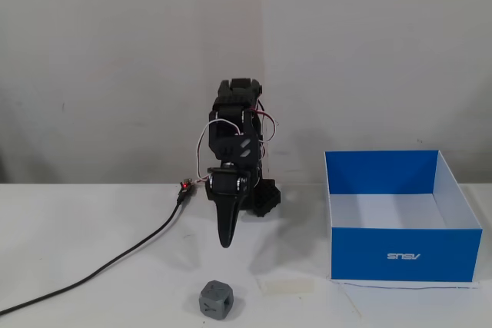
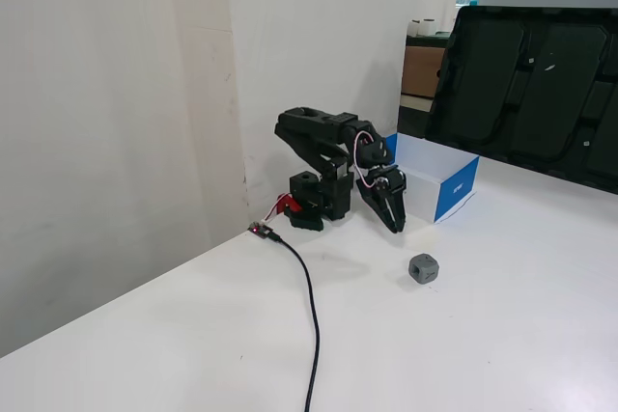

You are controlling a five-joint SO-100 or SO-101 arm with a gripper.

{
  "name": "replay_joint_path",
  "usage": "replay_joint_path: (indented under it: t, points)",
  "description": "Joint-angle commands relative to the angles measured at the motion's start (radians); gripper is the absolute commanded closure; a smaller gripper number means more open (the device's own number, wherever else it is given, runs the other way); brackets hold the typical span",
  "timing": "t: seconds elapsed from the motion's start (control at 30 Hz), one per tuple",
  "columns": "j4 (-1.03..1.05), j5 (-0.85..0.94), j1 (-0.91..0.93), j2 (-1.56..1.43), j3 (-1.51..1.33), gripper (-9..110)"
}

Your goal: Pick the gray block and keep it in the box.

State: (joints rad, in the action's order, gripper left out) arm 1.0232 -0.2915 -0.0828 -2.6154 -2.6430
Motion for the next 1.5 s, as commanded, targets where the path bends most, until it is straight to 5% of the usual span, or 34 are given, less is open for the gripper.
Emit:
replay_joint_path:
  t: [0.0,0.47,1.47]
  points:
    - [-0.025,-0.028,-0.005,0.118,0.146,98]
    - [-0.072,-0.137,-0.018,0.321,0.270,83]
    - [-0.195,-0.291,0.006,0.854,0.509,79]
